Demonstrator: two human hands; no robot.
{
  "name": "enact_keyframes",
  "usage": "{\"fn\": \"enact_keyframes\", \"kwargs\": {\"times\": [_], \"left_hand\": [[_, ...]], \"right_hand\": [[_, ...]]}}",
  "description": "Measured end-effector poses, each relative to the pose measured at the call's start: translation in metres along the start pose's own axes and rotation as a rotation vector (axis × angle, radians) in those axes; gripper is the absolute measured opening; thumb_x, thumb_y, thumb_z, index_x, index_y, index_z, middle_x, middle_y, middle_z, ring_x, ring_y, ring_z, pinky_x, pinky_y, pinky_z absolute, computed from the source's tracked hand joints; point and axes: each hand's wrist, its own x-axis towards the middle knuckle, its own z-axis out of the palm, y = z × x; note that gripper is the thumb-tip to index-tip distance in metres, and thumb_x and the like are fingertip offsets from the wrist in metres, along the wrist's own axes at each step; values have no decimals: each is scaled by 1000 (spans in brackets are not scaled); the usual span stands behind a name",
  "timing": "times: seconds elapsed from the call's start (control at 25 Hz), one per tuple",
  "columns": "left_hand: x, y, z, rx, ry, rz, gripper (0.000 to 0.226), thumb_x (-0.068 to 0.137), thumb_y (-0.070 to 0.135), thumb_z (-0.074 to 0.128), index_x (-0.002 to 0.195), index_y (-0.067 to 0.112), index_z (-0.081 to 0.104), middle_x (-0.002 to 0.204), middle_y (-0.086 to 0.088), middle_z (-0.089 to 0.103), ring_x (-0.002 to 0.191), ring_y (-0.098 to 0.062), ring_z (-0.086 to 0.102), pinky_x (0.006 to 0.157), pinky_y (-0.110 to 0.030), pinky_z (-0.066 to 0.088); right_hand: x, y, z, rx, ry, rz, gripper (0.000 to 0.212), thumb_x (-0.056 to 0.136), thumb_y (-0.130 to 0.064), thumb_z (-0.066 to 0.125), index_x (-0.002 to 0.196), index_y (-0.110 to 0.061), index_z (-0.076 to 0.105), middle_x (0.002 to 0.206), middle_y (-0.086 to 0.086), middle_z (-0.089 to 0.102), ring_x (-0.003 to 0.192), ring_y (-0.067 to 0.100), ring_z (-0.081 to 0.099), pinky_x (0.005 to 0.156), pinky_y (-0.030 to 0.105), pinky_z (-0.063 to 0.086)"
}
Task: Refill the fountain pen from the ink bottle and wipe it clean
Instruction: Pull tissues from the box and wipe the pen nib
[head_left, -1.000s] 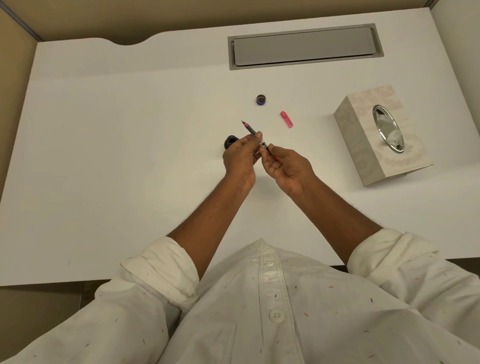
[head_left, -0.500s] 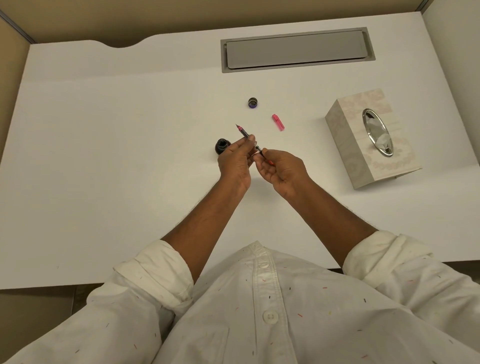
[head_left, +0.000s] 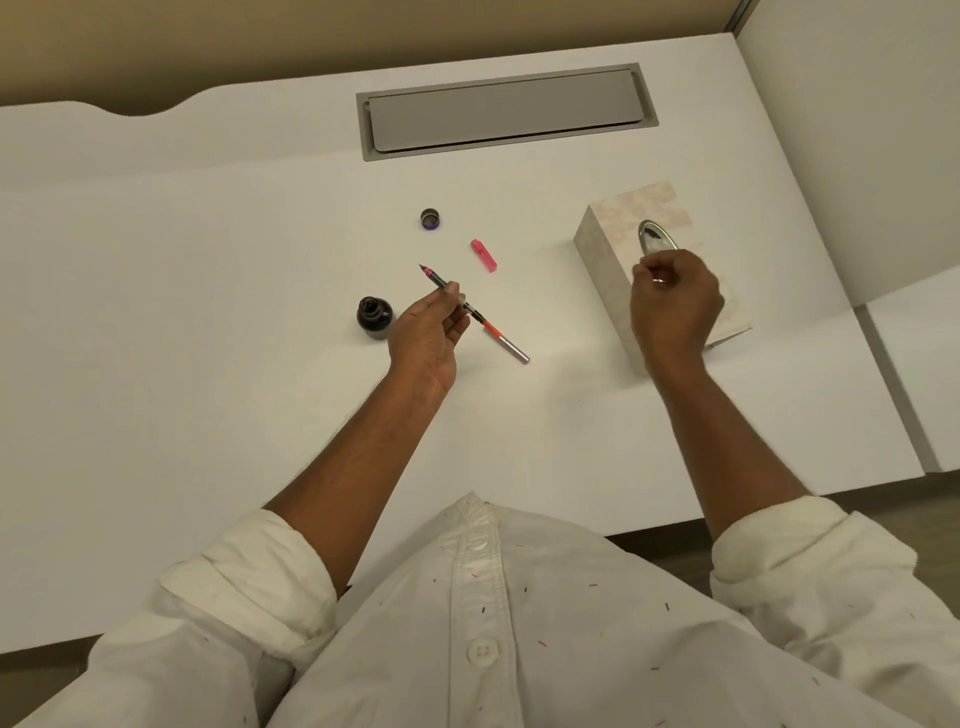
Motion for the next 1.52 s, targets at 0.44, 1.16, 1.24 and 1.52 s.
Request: {"fn": "enact_keyframes", "kwargs": {"times": [0.44, 1.16, 1.24, 1.52], "left_hand": [[0, -13, 5, 38, 19, -18, 6, 82, 6, 68, 87, 4, 65, 77, -6, 63, 72, -14, 61, 74, -23, 54], [0, -17, 5, 42, 5, -59, 2, 81, 7, 68, 83, 6, 68, 62, 0, 69, 64, -11, 65, 64, -22, 55], [0, -17, 5, 36, -1, -62, 3, 82, 6, 67, 84, 5, 68, 63, 0, 70, 66, -11, 65, 63, -21, 55], [-3, -16, 4, 23, 4, -59, 4, 81, 8, 68, 84, 5, 68, 65, -1, 70, 68, -13, 65, 65, -22, 56]], "right_hand": [[99, 43, -43, -697, -536, -329, 37, 82, 4, 61, 114, -14, 67, 105, 20, 60, 97, 33, 59, 82, 39, 50], [115, 67, -31, -711, -514, -450, 21, 78, 9, 56, 95, 8, 69, 100, 31, 58, 90, 45, 58, 78, 44, 50], [115, 68, -31, -665, -498, -443, 26, 76, 12, 49, 93, 10, 69, 100, 33, 59, 95, 44, 57, 80, 43, 47], [116, 69, -35, -483, -309, -296, 18, 83, -10, 55, 89, 1, 67, 92, 20, 71, 88, 35, 64, 74, 24, 38]]}}
